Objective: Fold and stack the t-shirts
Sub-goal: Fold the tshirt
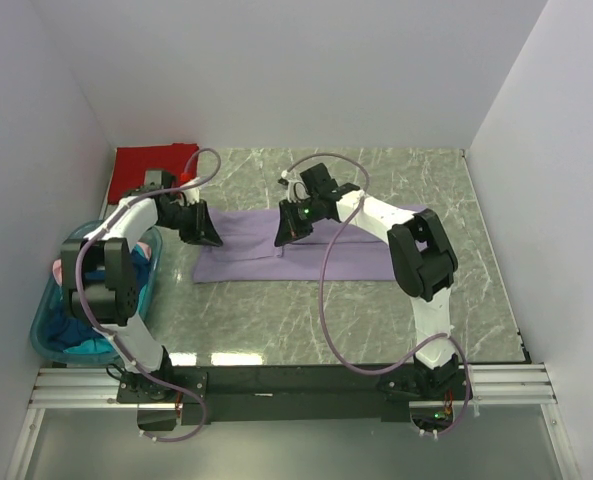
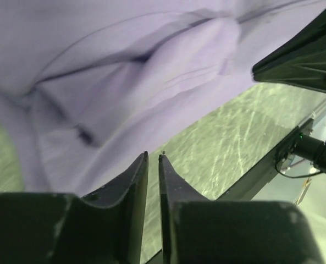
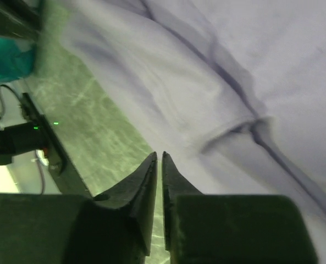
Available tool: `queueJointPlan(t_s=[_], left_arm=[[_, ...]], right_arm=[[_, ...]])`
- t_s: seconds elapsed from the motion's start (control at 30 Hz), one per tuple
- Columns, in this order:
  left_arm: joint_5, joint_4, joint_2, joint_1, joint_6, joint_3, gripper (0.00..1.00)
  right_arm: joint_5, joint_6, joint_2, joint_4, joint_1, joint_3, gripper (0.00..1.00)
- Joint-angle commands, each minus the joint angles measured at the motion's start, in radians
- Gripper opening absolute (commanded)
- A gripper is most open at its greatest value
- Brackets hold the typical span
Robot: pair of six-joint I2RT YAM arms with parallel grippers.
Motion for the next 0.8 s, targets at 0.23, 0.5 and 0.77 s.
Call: queueJointPlan(t_s=[0.23, 0.5, 0.77], left_arm=[[0.038, 0.15, 0.123, -0.05, -0.047, 0.08, 0.12], [-0.004, 0.246, 0.341, -0.039, -0.09, 0.202, 0.11], [-0.053, 0.216, 0.401, -0.039, -0.047, 0.346, 0.15]], right_arm=[[-0.041, 0.005, 0.139, 0.0, 0.024, 0.151, 0.11], [0.014, 0.008, 0.221, 0.0, -0.006, 0.194, 0.1], [-0.041, -0.004, 0.143, -0.041, -0.037, 0.181, 0.23]])
